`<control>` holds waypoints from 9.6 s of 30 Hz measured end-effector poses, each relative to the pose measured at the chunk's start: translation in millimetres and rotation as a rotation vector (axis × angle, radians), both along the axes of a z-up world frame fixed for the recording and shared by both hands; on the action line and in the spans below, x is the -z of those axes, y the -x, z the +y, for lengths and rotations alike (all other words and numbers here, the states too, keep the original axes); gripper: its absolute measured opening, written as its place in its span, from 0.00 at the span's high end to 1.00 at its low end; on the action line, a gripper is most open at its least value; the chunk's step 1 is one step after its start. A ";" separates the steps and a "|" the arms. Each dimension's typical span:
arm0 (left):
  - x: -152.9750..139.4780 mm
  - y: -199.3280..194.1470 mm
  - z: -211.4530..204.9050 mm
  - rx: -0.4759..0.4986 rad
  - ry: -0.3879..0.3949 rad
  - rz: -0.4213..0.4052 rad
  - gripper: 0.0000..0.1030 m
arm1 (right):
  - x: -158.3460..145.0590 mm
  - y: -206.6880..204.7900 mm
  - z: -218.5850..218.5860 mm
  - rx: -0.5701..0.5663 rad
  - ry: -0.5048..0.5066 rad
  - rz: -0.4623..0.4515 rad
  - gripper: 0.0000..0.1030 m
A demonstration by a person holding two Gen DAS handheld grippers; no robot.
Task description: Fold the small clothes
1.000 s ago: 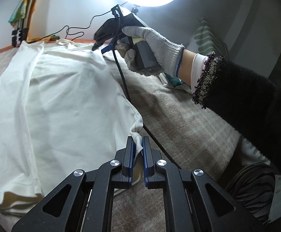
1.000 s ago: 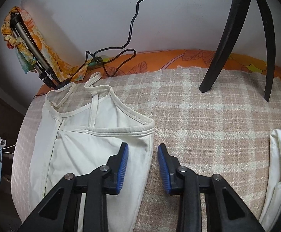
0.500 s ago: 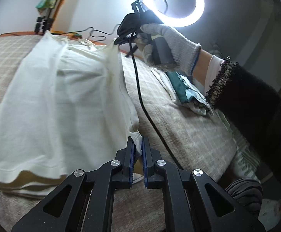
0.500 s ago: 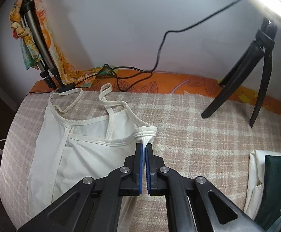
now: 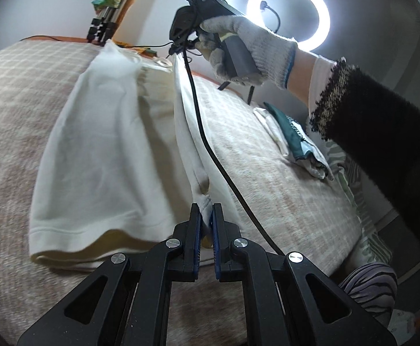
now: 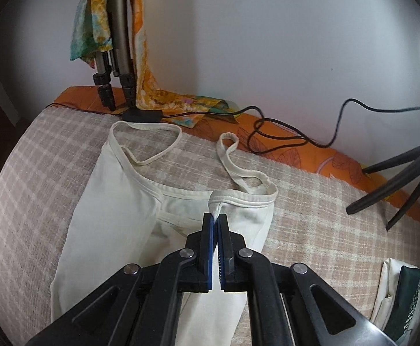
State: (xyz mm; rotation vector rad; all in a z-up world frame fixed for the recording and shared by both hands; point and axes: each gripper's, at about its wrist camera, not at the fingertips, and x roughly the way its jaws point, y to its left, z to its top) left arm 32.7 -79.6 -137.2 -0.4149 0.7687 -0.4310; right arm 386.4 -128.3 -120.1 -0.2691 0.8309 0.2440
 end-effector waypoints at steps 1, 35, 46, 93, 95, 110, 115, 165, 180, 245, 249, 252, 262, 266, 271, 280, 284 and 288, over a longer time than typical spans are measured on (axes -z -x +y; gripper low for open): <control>2.1 0.2 2.3 -0.003 0.002 0.007 0.95 | 2.1 0.0 6.1 -0.005 0.008 0.001 1.00; -7.1 33.6 76.4 -0.173 -0.106 0.071 0.75 | -14.2 31.2 41.4 -0.187 -0.150 0.085 0.61; 3.5 24.6 74.4 -0.183 -0.157 0.086 0.75 | 31.4 39.9 113.2 -0.235 0.002 0.207 0.59; 1.7 -7.8 118.4 -0.143 0.009 0.221 0.69 | 63.2 222.8 -92.6 -0.107 -0.295 0.213 0.63; 0.6 -13.9 113.2 -0.096 -0.012 0.236 0.69 | 75.7 240.6 -101.9 -0.109 -0.337 0.239 0.63; 11.2 -18.6 117.3 -0.034 0.063 0.264 0.87 | 123.8 281.0 -106.7 -0.176 -0.486 0.364 0.80; 5.9 -14.4 118.2 -0.025 0.015 0.222 0.96 | 122.5 282.2 -104.6 -0.172 -0.492 0.359 0.98; 13.4 -16.7 115.4 0.049 0.081 0.264 0.88 | 134.5 292.6 -137.4 -0.216 -0.598 0.328 0.78; -14.3 -27.1 128.6 0.048 0.265 0.233 0.96 | 111.5 278.8 -171.3 -0.187 -0.919 0.334 0.97; -0.9 -178.5 79.0 0.051 -0.143 0.138 0.71 | 85.8 138.8 -68.5 -0.186 -0.431 0.089 0.75; 1.8 -188.3 87.9 -0.012 -0.152 0.143 0.71 | 84.4 129.5 -73.7 -0.154 -0.390 0.053 0.77; 2.0 -192.1 94.4 -0.046 -0.152 0.141 0.71 | 85.5 125.2 -78.3 -0.133 -0.378 0.046 0.77; -15.4 -201.1 119.1 -0.126 -0.075 0.134 0.70 | 71.2 124.8 -110.2 -0.043 -0.418 -0.031 0.62; -25.6 -210.5 121.8 -0.105 -0.088 0.103 0.55 | 65.8 115.8 -122.6 -0.042 -0.452 -0.039 0.60; -26.2 -238.0 136.1 -0.104 -0.069 0.127 0.55 | 59.6 96.3 -124.5 -0.067 -0.452 -0.029 0.39; -9.3 -313.1 143.3 -0.082 -0.007 0.195 0.52 | 37.3 31.2 -120.9 -0.096 -0.488 0.012 0.46; 0.7 -339.8 147.7 -0.085 0.023 0.206 0.52 | 38.4 -3.4 -123.8 -0.091 -0.542 0.057 0.50; 3.9 -356.0 152.1 -0.085 0.033 0.198 0.52 | 46.8 -33.2 -123.0 -0.095 -0.602 0.102 0.54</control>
